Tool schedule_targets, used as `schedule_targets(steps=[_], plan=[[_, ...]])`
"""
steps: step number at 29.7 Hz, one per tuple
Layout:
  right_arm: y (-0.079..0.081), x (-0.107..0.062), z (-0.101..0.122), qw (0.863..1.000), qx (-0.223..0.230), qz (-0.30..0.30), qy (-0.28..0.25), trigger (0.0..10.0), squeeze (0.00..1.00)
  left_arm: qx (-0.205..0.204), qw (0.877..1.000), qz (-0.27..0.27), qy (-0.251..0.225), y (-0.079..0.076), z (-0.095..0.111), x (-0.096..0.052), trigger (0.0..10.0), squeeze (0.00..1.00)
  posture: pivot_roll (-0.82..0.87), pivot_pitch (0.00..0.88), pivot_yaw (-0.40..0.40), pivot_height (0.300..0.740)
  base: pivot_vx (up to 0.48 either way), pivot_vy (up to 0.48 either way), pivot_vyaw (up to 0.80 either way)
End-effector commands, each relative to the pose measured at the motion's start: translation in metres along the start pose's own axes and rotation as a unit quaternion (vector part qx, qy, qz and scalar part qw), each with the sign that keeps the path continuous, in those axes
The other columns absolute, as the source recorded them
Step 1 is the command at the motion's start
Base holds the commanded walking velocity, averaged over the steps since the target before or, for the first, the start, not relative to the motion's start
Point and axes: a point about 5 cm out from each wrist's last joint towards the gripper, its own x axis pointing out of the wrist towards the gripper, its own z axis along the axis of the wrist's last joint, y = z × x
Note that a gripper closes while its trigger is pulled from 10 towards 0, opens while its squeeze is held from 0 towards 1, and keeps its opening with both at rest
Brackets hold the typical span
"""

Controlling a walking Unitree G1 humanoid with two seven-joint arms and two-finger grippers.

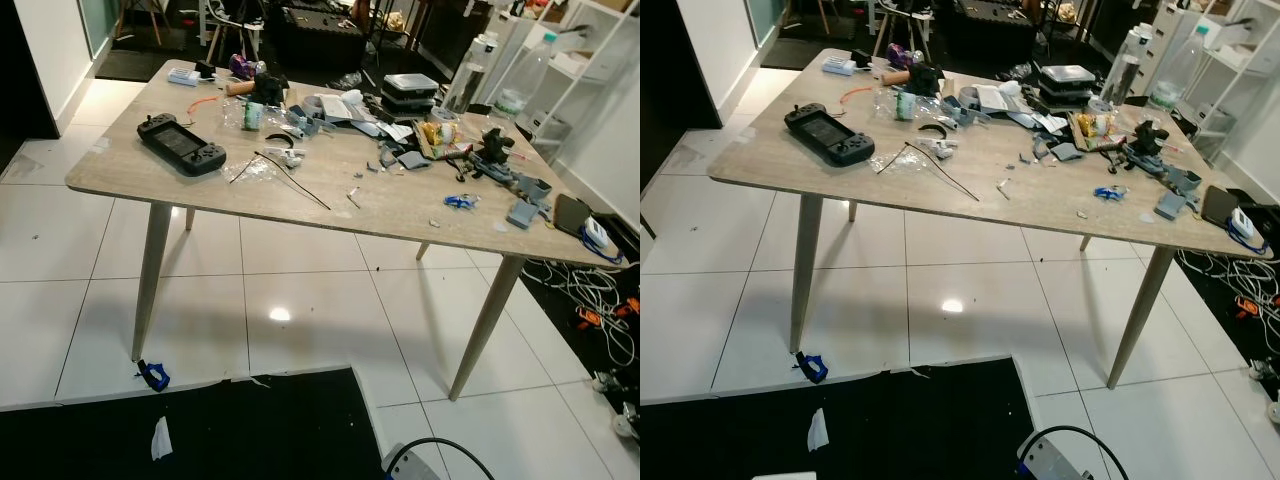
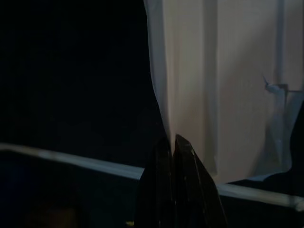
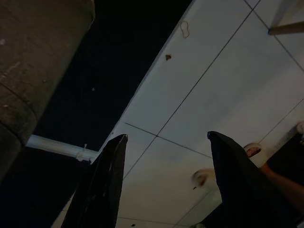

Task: Picking trash to rubbish bin

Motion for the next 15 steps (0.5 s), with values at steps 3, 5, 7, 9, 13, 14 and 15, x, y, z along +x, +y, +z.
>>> schedule_targets(steps=[3, 5, 7, 9, 13, 14, 15], plan=[[0.003, 0.000, -0.004, 1.000, -0.020, 0.008, 0.006, 10.0, 0.00, -0.020, 1.000, 0.006, -0.001, 0.001, -0.005, -0.001, 10.0, 0.00, 0.29, 0.032, -0.175, 0.740, 0.000, 0.000, 0.00], [0.002, 0.000, -0.003, 1.000, -0.021, 0.008, 0.005, 10.0, 0.00, -0.025, 1.000, 0.007, -0.003, 0.002, -0.005, -0.001, 10.0, 0.00, 0.29, 0.029, -0.173, 0.740, 0.000, 0.000, 0.00], [-0.005, -0.001, -0.001, 1.000, -0.012, -0.003, 0.002, 10.0, 0.00, -0.041, 0.999, 0.014, 0.000, 0.006, -0.006, -0.001, 10.0, 0.00, 0.27, 0.028, -0.157, 0.740, 0.000, 0.000, 0.00], [-0.007, -0.001, -0.001, 1.000, -0.007, -0.006, 0.002, 10.0, 0.00, -0.045, 0.999, 0.016, 0.002, 0.007, -0.007, -0.001, 10.0, 0.00, 0.26, 0.024, -0.155, 0.740, 0.000, 0.000, 0.00], [-0.008, -0.001, -0.006, 1.000, 0.008, -0.007, 0.008, 10.0, 0.00, -0.044, 0.999, 0.020, 0.004, 0.012, -0.007, -0.001, 10.0, 0.00, 0.25, 0.019, -0.126, 0.740, 0.000, 0.000, 0.00], [-0.008, -0.001, -0.006, 1.000, 0.008, -0.007, 0.008, 10.0, 0.00, -0.044, 0.999, 0.020, 0.004, 0.012, -0.007, -0.001, 10.0, 0.00, 0.25, 0.019, -0.126, 0.740, 0.000, 0.000, 0.00], [-0.006, -0.001, -0.008, 1.000, 0.012, -0.006, 0.010, 10.0, 0.00, -0.042, 0.999, 0.020, 0.003, 0.013, -0.006, -0.001, 10.0, 0.00, 0.25, 0.019, -0.126, 0.740, 0.000, 0.000, 0.00]])
